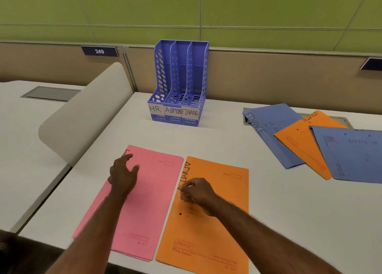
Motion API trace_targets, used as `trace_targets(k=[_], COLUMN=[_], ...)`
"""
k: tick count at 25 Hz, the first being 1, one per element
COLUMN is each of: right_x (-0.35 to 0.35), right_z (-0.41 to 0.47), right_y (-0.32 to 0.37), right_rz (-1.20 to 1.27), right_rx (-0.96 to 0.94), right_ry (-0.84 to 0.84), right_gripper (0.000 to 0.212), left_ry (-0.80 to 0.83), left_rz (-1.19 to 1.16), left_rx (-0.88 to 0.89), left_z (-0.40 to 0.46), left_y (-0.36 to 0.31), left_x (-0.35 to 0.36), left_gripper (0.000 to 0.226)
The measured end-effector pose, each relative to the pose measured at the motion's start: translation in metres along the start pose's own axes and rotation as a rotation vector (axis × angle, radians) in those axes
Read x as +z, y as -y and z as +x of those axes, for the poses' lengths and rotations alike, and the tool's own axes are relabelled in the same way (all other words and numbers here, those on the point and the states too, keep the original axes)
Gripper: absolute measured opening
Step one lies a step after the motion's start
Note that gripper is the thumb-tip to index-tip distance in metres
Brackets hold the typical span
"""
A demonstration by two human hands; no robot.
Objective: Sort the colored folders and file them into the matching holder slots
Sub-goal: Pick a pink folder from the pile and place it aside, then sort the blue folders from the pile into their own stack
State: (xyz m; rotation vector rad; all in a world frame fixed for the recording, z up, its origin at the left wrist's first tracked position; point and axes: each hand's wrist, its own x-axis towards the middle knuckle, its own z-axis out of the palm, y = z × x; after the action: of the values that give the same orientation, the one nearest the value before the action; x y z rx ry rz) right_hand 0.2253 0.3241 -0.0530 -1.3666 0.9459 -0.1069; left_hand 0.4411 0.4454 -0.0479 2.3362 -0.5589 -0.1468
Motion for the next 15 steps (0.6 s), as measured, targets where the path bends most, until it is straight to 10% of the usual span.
trace_targets(k=[15], right_x=[-0.346], right_z=[-0.049], right_y=[-0.076], right_rz=[-0.214], right_rx=[-0.182], right_ry=[-0.747], right_gripper=[0.039], left_ry=[0.337], left_rz=[-0.185], left_rx=[0.448], left_z=[-0.105], left_y=[-0.265], left_x=[0.223], left_gripper=[0.043])
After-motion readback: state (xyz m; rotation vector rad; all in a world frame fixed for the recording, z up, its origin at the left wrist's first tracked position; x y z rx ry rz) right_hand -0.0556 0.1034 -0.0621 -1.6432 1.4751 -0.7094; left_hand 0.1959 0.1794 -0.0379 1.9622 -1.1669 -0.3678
